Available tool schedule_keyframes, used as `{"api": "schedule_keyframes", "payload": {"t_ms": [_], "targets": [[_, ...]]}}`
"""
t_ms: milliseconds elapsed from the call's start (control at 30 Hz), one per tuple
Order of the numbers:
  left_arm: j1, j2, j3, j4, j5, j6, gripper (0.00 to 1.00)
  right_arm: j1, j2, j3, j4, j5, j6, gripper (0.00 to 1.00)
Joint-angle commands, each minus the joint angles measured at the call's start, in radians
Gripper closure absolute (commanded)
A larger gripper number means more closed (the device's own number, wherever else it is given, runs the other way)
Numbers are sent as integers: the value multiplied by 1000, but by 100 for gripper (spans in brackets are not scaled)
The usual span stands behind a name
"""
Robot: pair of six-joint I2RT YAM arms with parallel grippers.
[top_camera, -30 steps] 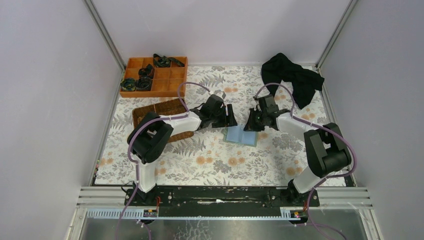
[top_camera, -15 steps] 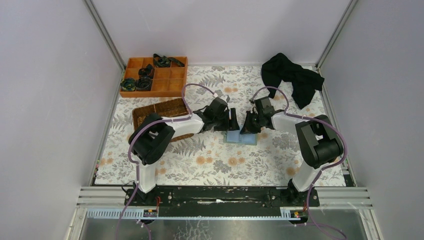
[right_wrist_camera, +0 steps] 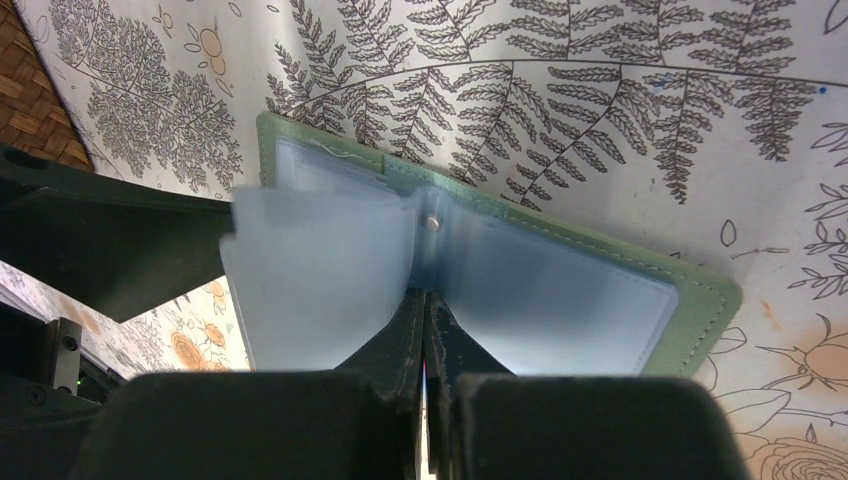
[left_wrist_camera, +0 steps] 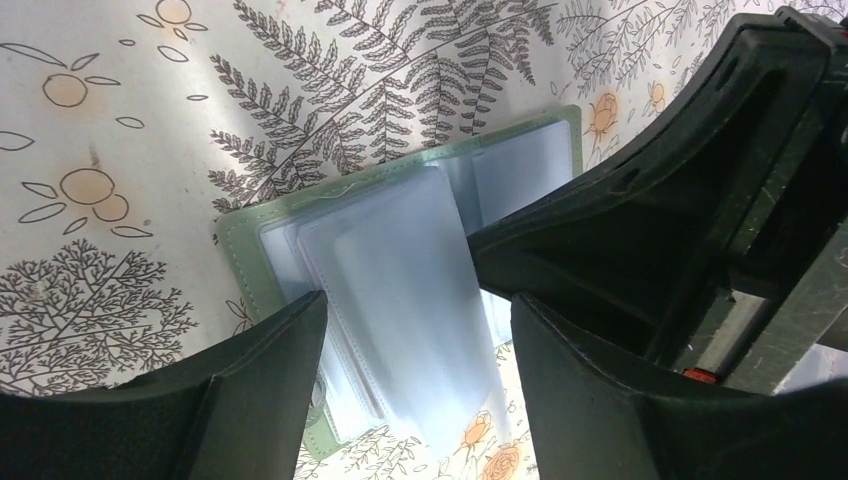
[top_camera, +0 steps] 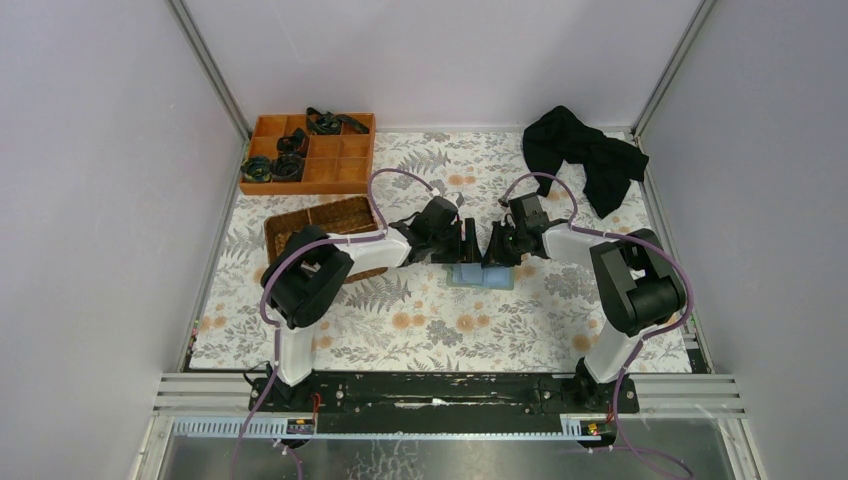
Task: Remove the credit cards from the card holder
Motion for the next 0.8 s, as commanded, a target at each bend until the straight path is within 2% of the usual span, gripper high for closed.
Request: {"api": "schedule_keyframes", "payload": {"t_ms": [0, 233, 500, 600, 767], "targets": [[-13, 18, 35, 61, 94, -28, 26, 10, 32, 21, 27, -6, 6, 100], [-28, 38, 94, 82, 164, -44, 27, 11, 34, 14, 33, -10, 11, 100], [-32, 47, 101, 101, 177, -51, 28, 8, -14, 7, 18, 9, 14, 100], [-33, 48, 98, 115, 193, -62, 28, 9, -66, 0, 7, 22, 20, 100], [-32, 42, 107, 119, 198, -65, 28, 2, -201, -14, -42, 133, 29, 100]]}}
